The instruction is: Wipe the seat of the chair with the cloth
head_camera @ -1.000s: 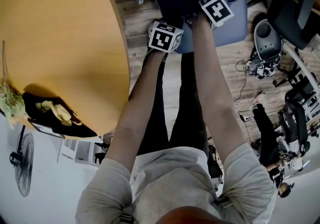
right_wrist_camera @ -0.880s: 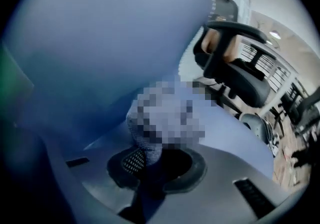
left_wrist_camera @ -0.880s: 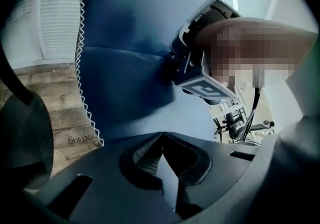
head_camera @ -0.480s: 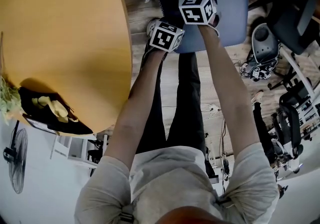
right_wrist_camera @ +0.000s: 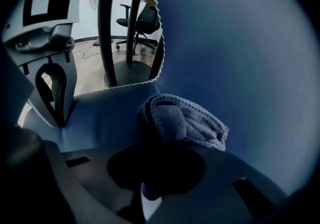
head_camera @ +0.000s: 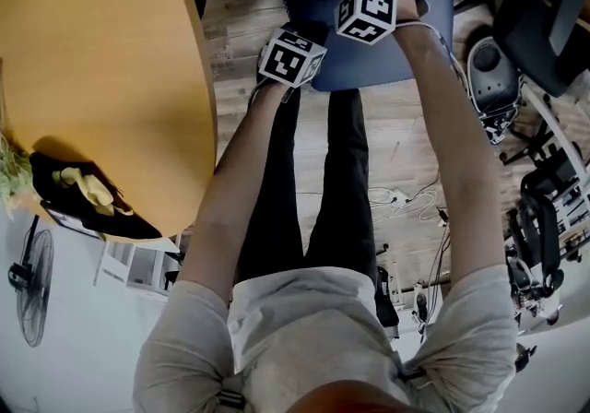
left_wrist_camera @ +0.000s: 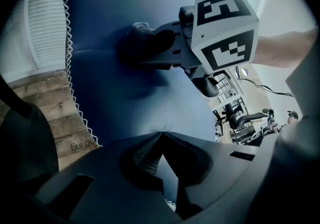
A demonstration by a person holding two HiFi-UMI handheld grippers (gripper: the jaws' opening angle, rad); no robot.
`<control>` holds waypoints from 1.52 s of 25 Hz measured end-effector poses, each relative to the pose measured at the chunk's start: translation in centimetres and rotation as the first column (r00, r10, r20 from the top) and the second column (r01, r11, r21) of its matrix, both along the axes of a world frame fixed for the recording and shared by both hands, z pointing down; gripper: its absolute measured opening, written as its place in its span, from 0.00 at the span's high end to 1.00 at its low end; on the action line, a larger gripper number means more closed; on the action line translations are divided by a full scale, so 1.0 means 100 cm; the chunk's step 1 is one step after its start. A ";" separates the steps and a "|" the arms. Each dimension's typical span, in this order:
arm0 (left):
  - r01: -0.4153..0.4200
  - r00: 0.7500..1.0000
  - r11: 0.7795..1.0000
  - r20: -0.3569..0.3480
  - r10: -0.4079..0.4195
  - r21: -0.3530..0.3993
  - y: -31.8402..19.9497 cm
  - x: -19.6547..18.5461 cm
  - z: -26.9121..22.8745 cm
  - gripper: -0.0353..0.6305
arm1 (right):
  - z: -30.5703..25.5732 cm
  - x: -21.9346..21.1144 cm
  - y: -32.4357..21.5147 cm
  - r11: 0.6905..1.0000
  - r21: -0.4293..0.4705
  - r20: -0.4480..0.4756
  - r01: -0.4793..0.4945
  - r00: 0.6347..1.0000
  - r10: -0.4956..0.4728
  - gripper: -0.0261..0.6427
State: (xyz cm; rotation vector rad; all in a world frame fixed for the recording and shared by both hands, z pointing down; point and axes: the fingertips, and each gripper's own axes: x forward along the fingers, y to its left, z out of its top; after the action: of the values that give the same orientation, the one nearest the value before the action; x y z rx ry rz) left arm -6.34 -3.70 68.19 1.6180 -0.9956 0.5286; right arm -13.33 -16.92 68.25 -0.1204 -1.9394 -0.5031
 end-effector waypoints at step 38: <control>0.036 0.877 0.956 0.449 -0.170 0.291 -0.089 -0.093 -0.046 0.91 | 0.003 0.022 0.058 0.718 0.265 -0.192 0.644 0.765 -0.615 0.88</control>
State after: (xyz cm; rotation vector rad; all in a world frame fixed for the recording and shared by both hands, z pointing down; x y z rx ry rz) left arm -15.66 -12.56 63.63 1.7030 -1.5708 0.7586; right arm -11.10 -11.10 68.55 -0.6068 -1.6644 -1.2403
